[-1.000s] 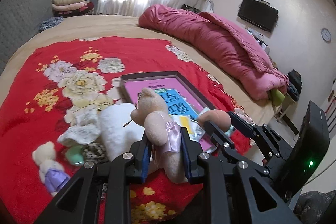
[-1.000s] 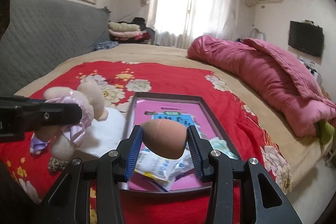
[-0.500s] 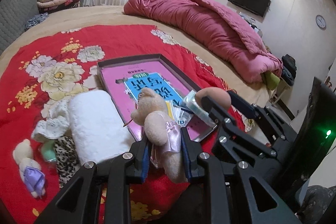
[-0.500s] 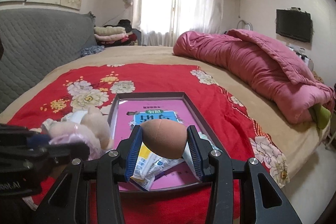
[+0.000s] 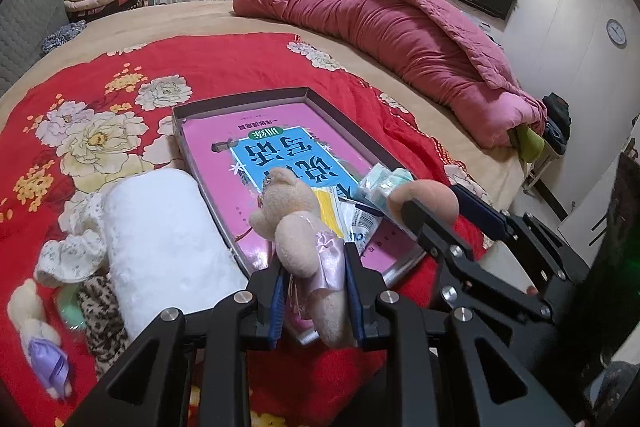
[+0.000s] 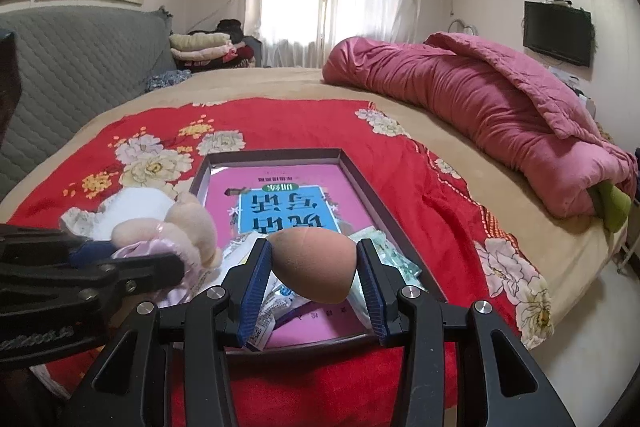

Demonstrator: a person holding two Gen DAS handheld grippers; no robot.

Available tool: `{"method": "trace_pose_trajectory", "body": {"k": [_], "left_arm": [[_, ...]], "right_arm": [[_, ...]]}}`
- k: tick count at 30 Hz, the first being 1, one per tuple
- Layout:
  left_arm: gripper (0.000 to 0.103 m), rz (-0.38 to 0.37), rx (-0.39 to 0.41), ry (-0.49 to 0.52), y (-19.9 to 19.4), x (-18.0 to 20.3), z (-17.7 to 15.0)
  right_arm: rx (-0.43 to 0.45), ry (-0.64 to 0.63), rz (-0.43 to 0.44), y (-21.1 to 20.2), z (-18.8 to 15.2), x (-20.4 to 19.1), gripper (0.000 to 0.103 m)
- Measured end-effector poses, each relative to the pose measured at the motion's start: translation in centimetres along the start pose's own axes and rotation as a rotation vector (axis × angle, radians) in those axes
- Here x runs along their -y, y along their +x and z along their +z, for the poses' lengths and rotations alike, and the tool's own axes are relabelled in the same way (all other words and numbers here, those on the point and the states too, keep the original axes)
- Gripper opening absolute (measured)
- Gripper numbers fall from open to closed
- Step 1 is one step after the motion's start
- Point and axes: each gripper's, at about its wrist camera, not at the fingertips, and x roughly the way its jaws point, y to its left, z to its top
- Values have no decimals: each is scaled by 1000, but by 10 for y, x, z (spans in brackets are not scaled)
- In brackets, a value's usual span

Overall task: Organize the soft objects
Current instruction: 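Lower the teddy bear with left tool while right tool lowers the sponge over the tray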

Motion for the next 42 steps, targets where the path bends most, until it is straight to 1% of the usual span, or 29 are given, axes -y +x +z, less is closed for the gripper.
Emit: {"method": "trace_pose_trajectory", "body": {"k": [7, 15, 33, 42], "left_arm": [[26, -4, -21, -17, 22, -4, 2], [26, -7, -34, -13, 32, -6, 1], [26, 1, -38, -2, 39, -4, 5], [26, 10, -43, -6, 40, -6, 6]], "right_arm": [[-35, -1, 4, 12, -3, 2, 45], [-69, 4, 6, 23, -5, 4, 45], [-176, 5, 0, 47, -13, 8, 45], [-191, 29, 26, 50, -15, 13, 48]]}}
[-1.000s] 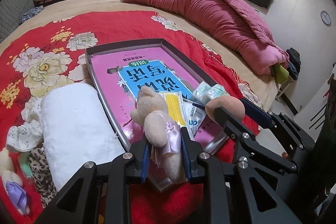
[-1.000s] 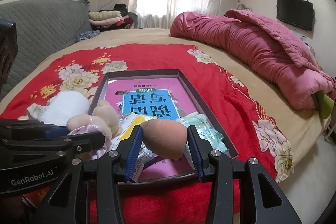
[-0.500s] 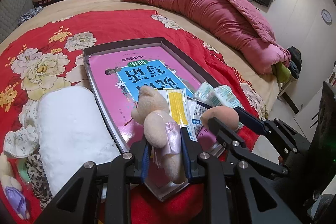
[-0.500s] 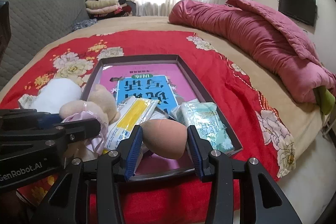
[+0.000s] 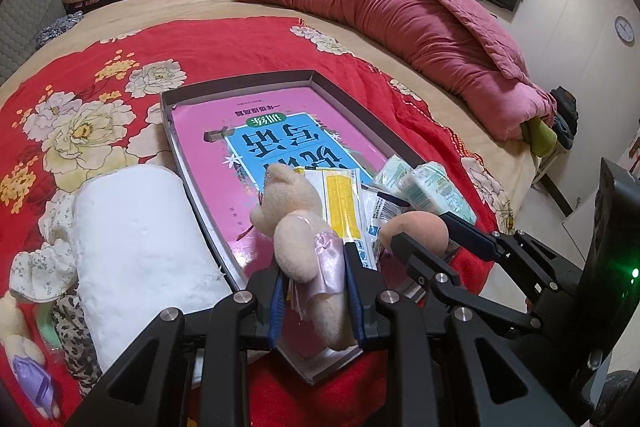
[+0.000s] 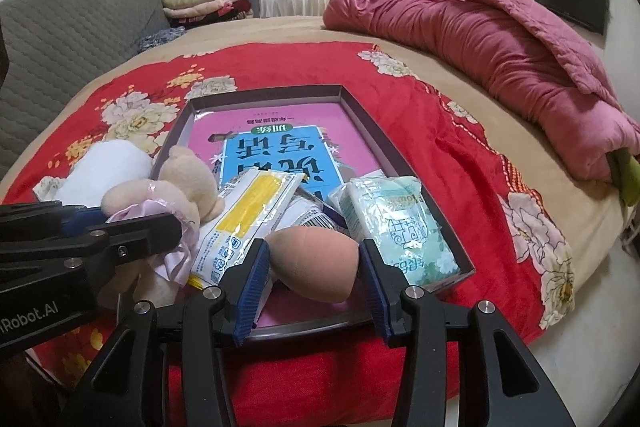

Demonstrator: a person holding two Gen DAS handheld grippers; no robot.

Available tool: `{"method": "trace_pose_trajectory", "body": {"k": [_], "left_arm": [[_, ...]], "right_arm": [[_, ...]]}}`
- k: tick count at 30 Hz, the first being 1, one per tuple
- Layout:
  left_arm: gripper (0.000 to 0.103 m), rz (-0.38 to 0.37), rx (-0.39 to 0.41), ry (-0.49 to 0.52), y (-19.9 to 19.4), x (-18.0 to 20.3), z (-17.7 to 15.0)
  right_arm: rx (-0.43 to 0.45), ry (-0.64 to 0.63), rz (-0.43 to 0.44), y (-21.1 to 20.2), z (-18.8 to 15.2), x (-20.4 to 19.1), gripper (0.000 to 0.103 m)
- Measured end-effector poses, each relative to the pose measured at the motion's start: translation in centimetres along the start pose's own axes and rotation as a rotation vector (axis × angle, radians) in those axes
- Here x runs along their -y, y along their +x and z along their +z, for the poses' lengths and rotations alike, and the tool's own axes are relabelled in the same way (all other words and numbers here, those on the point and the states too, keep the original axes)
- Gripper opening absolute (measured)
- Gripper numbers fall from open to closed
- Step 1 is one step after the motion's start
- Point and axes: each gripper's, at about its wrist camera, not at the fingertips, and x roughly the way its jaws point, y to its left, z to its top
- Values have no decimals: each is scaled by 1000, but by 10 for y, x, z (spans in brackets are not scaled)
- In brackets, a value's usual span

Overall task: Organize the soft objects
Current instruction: 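Lower the teddy bear with left tool while right tool lowers the sponge over the tray, then open left tool to release the teddy bear while right tool releases the sponge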

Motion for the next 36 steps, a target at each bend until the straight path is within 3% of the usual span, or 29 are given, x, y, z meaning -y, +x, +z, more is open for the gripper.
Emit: {"method": "trace_pose_trajectory", "body": {"k": [11, 16, 22, 31, 36], "left_arm": [[28, 10, 6, -11, -2, -3, 0], [28, 15, 17, -47, -2, -9, 3], [28, 44, 22, -39, -1, -8, 3], [36, 46, 6, -49, 8, -8, 15], [46, -20, 3, -73, 6, -10, 17]], "right_arm": [[71, -23, -10, -15, 2, -6, 64], [117, 7, -27, -25, 3, 0, 66], [111, 32, -29, -25, 3, 5, 67], [119, 59, -48, -26, 2, 11, 72], [114, 69, -58, -25, 2, 12, 73]]}}
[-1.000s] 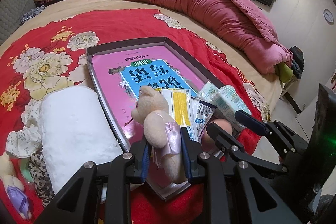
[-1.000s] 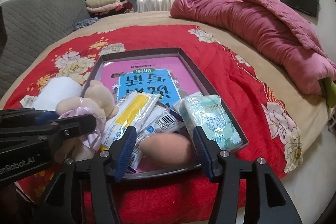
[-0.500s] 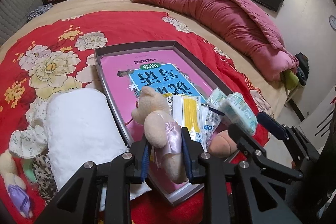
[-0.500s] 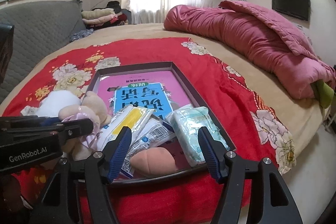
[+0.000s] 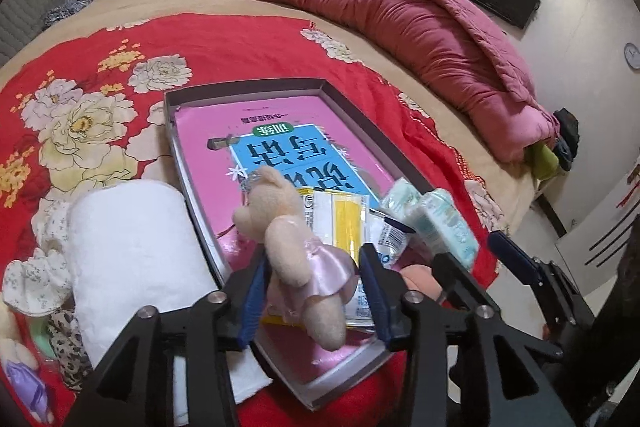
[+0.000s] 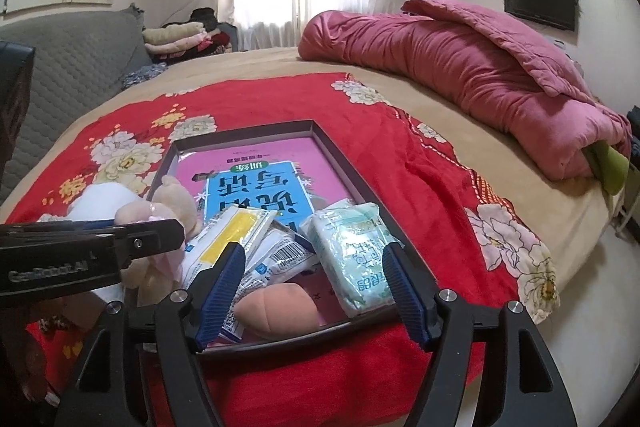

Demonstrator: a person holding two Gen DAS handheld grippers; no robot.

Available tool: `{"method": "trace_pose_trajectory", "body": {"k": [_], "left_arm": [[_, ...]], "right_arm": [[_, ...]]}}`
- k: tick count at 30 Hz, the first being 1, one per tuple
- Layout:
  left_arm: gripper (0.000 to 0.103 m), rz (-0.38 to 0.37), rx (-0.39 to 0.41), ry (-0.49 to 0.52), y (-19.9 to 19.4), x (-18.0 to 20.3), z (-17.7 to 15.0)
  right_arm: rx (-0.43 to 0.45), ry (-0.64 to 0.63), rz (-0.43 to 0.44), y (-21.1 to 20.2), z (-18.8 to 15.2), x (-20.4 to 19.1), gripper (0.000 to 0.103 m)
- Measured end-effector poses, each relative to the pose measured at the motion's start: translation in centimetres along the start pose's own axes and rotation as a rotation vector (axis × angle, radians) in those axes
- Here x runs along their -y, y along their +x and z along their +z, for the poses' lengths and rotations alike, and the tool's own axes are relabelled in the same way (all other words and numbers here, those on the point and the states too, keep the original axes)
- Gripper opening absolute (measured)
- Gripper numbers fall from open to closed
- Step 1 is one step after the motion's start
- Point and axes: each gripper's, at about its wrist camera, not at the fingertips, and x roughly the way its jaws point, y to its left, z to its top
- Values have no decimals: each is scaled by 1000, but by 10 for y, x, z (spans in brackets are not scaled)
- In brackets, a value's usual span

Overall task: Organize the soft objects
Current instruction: 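Open left tool to release the teddy bear while right tool releases the sponge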

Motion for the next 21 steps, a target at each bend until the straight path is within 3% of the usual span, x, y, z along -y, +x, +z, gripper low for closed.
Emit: {"method": "trace_pose_trajectory", "body": {"k": [9, 21], "left_arm": [[53, -6, -3, -14, -7, -2, -2], [54, -5, 24, -7, -29, 1, -2]], "right_arm": [[-4, 4, -10, 1, -1, 2, 73], [12, 0, -33, -4, 0, 2, 73]]}}
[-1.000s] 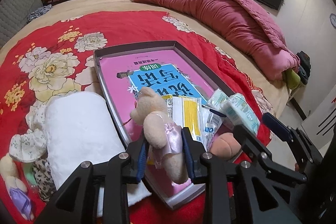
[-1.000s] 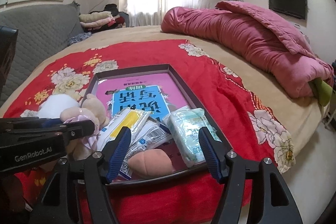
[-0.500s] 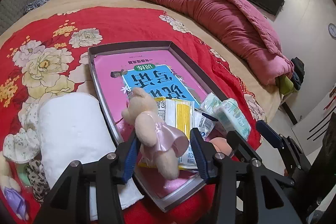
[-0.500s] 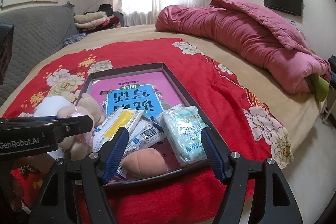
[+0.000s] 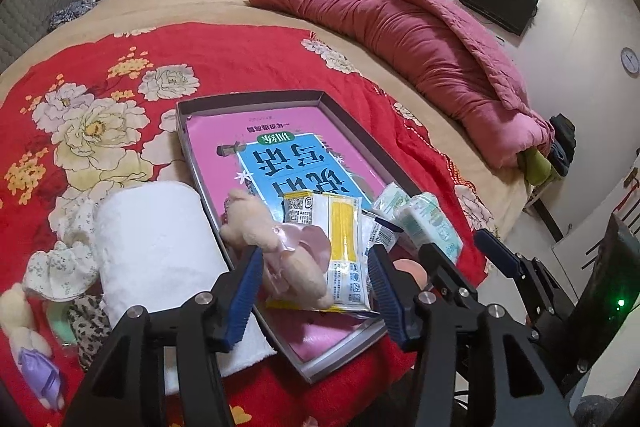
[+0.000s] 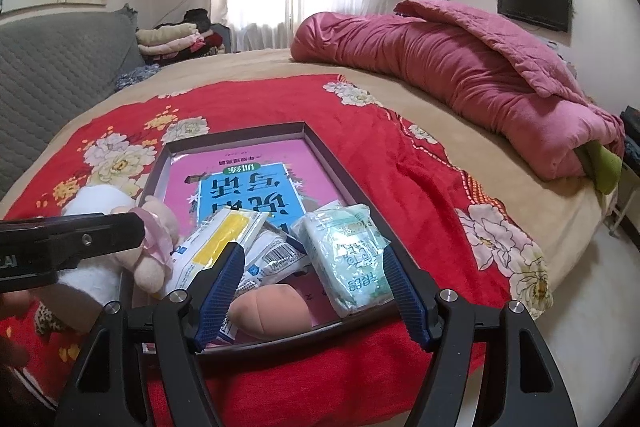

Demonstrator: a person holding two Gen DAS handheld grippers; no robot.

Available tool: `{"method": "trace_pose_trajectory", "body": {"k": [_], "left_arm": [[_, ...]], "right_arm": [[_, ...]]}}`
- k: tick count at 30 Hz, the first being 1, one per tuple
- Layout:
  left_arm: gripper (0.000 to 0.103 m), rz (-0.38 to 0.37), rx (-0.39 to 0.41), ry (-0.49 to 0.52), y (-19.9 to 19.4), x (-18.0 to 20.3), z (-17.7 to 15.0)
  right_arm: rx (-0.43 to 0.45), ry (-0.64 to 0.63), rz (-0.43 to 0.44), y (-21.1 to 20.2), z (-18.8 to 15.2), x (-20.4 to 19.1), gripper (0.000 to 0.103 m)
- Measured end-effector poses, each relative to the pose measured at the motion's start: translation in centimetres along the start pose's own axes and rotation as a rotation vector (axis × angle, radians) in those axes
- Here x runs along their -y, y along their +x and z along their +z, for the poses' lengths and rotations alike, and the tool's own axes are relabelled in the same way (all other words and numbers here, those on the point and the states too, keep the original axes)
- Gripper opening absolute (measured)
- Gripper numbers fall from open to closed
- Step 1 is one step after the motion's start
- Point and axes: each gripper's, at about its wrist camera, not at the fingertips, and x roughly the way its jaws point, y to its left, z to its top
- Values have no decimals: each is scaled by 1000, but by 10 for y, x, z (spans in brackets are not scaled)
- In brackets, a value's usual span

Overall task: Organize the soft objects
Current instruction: 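Open left tool to release the teddy bear while right tool releases the sponge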

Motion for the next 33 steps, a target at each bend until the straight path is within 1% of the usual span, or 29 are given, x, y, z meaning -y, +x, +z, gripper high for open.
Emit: {"method": "trace_pose_trajectory", "body": {"k": [10, 18, 33], "left_arm": [[55, 0, 29, 9, -22, 3, -3], [55, 15, 41, 11, -36, 0, -10], [55, 55, 70, 5, -66, -11, -23]], "right_arm": [[25, -6, -11, -10, 2, -4, 73], [31, -10, -20, -18, 3, -9, 74], [76, -58, -22, -42, 7, -27, 74]]}}
